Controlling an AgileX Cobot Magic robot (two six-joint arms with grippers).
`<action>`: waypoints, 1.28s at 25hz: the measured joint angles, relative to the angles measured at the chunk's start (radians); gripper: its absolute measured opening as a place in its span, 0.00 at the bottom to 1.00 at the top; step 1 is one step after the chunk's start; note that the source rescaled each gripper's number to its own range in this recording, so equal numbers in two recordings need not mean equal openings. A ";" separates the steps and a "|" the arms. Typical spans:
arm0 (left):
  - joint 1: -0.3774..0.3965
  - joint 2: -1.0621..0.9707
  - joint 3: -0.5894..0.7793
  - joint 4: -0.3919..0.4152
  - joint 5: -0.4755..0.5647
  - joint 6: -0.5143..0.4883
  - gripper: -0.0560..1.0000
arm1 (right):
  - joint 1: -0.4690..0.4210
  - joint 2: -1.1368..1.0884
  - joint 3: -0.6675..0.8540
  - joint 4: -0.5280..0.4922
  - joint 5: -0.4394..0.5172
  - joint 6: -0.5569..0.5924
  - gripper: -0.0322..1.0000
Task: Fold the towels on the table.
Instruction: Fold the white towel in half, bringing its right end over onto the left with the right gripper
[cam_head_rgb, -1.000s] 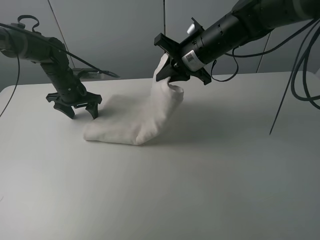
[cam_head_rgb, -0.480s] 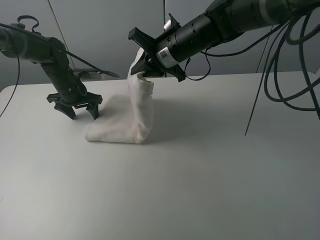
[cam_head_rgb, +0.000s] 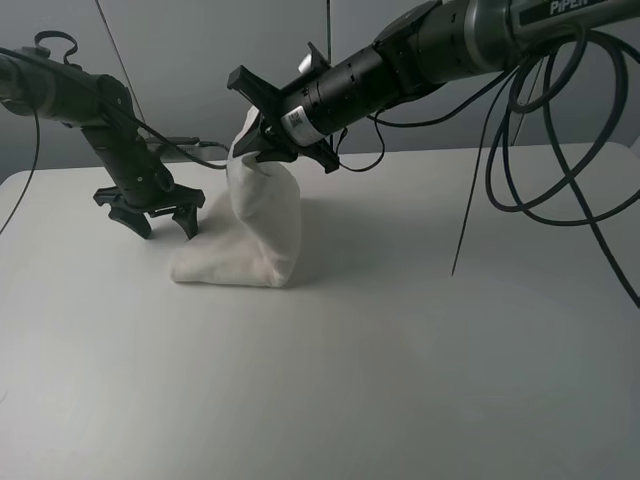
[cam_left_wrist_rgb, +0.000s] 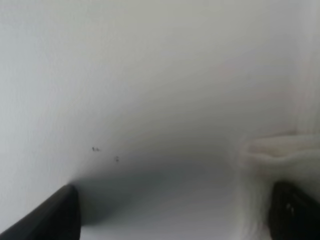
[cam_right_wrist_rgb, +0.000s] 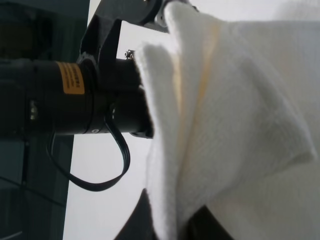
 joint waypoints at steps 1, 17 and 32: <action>0.000 0.000 0.000 0.000 0.000 0.000 0.98 | 0.002 0.000 -0.002 0.002 -0.008 -0.006 0.03; 0.000 0.002 -0.045 0.000 0.047 0.038 0.98 | 0.008 0.031 -0.006 0.068 -0.039 -0.060 0.03; 0.112 -0.099 -0.078 0.091 0.237 0.131 0.98 | 0.008 0.032 -0.006 0.071 -0.071 -0.064 0.03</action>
